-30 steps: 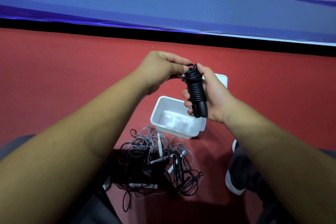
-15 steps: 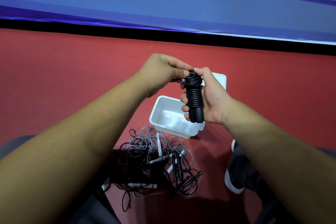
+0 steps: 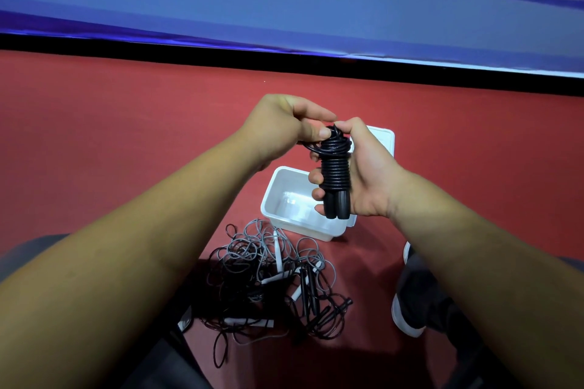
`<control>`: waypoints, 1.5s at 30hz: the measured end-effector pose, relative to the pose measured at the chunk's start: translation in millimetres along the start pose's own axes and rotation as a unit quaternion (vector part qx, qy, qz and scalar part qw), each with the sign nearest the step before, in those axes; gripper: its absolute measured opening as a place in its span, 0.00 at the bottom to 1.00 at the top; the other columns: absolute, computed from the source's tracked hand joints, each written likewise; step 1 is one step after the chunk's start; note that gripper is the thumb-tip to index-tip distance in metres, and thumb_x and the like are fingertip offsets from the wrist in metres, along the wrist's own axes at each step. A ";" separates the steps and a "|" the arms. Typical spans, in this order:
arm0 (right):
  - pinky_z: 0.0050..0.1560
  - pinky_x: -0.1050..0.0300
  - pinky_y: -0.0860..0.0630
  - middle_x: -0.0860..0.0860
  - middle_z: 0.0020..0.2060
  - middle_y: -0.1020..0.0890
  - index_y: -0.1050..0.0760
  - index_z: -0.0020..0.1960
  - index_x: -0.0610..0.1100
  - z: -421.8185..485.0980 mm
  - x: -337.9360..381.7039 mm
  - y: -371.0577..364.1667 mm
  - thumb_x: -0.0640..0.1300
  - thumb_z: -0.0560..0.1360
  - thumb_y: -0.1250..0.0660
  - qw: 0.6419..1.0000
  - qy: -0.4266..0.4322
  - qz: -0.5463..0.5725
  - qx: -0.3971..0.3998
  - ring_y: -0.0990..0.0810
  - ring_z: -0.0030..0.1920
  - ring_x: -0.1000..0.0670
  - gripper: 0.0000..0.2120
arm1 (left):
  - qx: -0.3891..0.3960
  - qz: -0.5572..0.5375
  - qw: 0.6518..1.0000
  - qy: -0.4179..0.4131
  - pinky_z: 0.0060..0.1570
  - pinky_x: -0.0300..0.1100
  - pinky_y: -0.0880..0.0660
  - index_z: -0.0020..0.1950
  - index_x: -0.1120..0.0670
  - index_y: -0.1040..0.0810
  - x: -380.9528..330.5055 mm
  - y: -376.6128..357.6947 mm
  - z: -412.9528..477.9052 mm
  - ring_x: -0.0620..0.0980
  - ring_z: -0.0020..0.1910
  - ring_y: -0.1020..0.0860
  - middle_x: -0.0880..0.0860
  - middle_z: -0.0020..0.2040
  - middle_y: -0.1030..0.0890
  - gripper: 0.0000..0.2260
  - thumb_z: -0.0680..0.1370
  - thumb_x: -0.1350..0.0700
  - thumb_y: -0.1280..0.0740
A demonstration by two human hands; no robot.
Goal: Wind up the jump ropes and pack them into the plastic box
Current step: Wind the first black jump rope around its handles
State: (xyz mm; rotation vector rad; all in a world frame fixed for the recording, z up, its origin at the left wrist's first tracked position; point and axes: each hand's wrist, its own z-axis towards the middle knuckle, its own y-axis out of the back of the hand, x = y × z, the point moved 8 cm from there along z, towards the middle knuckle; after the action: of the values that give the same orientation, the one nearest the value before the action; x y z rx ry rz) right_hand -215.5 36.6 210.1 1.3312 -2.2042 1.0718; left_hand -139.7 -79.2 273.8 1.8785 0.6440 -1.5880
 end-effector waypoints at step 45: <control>0.37 0.54 0.22 0.47 0.46 0.22 0.25 0.67 0.47 0.5 18.3 2.0 0.69 0.85 0.51 0.994 0.093 0.045 -0.025 0.26 0.40 0.44 0.30 | -0.051 0.326 0.923 -0.199 0.43 0.39 0.21 0.55 0.46 0.20 -39.9 -11.9 -7.5 0.41 0.37 0.17 0.45 0.42 0.14 0.05 0.80 0.51 0.28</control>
State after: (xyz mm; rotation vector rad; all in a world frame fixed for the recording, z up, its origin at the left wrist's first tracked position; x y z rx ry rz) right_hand -226.3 25.8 220.4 1.0742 -2.1558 1.1176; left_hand -149.5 -65.1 312.4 1.4120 -0.0833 -1.3791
